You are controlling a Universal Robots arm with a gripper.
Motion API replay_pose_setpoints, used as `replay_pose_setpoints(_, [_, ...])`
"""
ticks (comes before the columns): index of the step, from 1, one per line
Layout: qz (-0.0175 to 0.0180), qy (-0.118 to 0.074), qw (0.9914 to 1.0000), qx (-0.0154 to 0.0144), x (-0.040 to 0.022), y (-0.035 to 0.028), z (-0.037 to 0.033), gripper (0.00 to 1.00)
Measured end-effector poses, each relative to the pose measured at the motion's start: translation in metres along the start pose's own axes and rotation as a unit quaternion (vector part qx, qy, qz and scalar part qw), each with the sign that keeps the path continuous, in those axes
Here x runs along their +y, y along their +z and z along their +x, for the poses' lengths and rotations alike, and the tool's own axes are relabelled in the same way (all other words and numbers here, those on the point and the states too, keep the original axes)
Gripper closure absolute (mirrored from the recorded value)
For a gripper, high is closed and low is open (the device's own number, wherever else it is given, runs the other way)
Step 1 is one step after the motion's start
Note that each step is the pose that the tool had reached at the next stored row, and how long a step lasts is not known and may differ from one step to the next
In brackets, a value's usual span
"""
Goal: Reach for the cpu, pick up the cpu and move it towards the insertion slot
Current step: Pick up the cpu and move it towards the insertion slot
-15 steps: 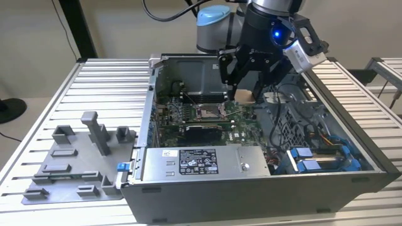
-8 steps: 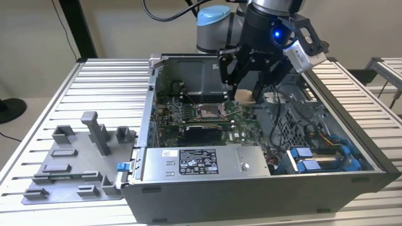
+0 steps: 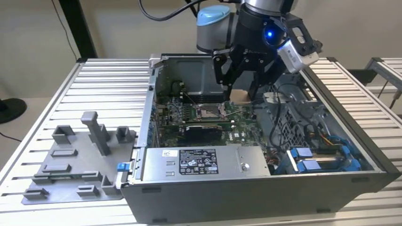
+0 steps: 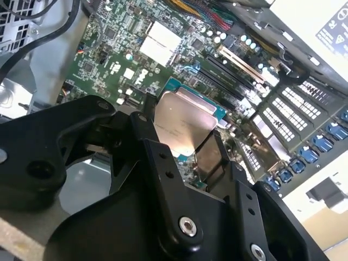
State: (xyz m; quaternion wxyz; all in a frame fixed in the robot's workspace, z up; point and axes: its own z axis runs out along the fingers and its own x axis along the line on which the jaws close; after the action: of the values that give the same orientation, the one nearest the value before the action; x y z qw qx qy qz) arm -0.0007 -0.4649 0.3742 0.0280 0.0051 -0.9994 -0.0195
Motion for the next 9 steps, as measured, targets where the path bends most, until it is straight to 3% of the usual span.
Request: replay_pose_setpoints(9, [0.0, 0.0, 0.99999, -0.0051, 0.009, 0.0007, 0.0007, 1.0])
